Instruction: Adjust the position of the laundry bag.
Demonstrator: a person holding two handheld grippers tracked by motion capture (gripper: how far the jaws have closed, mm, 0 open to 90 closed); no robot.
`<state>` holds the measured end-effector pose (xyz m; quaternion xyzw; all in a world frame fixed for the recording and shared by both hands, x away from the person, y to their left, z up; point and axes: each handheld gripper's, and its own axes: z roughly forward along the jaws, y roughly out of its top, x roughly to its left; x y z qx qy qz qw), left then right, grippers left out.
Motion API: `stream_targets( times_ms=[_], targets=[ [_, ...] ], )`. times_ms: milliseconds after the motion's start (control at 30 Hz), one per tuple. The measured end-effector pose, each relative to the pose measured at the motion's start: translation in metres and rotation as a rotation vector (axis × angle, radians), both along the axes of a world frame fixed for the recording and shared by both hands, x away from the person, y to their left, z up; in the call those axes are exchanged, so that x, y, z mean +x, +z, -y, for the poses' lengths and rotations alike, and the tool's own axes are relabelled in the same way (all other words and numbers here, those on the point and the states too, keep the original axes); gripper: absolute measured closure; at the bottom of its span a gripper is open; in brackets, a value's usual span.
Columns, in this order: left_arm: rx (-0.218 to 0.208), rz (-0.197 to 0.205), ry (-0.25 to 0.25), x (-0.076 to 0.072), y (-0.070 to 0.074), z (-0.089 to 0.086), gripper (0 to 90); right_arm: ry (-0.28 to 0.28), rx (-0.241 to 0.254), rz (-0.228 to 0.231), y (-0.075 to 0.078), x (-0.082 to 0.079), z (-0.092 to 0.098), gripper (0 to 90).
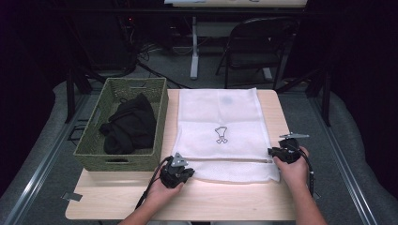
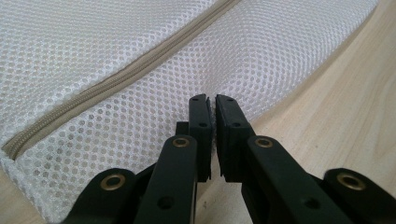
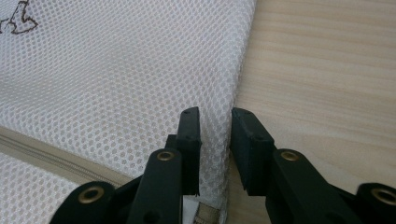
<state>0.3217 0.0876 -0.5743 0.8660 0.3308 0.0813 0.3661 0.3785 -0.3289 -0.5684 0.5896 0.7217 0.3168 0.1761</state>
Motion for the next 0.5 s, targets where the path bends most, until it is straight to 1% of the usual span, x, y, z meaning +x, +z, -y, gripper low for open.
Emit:
stream_targets(
  times_ms=[67,100,367,500],
  targets=[
    [0.004,0.0,0.002,-0.0004,0.0001,0.0004,85.9,-0.003,0.007,-0.001,-0.0012,0.0003,0.0004,73.5],
    [0.004,0.0,0.002,-0.0004,0.0001,0.0004,85.9,0.004,0.008,-0.003,-0.0018,0.0006,0.0004,74.7],
    [0.008,-0.003,0.003,-0.0006,-0.0002,0.0007,86.1,0.013,0.0,-0.005,-0.0018,0.0006,-0.0016,78.1],
    [0.014,0.002,0.006,-0.0009,-0.0004,0.0012,86.2,0.023,-0.004,-0.007,-0.0003,-0.0001,-0.0027,81.1]
  ],
)
